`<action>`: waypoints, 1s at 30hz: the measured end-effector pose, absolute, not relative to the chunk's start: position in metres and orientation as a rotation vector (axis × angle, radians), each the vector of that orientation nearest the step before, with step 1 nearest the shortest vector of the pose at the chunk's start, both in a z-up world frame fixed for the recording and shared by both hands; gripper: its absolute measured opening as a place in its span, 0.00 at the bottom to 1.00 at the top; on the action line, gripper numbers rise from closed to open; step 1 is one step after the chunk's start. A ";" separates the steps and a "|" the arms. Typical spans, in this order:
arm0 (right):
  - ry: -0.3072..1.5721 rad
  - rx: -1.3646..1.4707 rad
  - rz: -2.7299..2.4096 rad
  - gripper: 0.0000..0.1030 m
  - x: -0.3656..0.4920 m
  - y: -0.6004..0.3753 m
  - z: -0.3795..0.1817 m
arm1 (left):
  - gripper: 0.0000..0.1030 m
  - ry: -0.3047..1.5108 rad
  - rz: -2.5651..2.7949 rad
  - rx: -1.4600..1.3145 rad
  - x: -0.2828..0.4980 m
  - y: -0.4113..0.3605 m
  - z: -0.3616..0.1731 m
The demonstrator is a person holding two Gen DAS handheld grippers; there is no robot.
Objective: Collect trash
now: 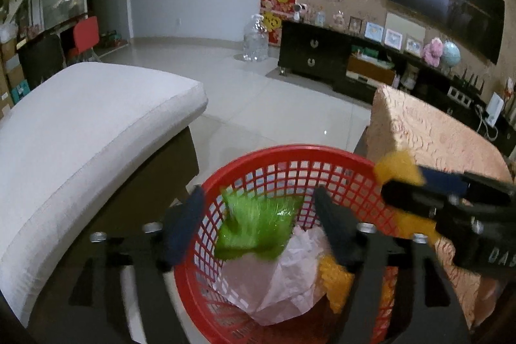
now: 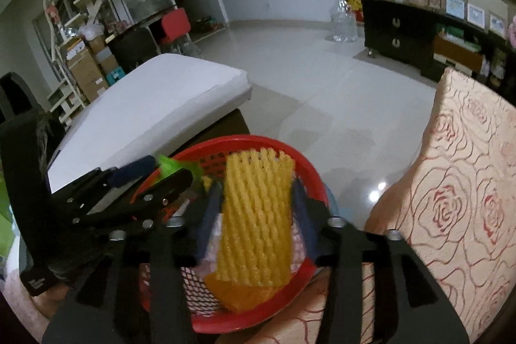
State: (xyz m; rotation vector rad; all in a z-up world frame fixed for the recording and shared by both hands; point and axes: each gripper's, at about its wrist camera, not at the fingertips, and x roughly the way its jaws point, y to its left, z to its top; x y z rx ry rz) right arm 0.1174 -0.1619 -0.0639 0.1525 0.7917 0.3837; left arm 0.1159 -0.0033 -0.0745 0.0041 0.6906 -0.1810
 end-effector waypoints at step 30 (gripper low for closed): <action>0.679 0.105 0.234 0.93 0.086 -0.188 -0.052 | 0.89 0.572 -0.147 0.009 0.098 -0.001 -0.060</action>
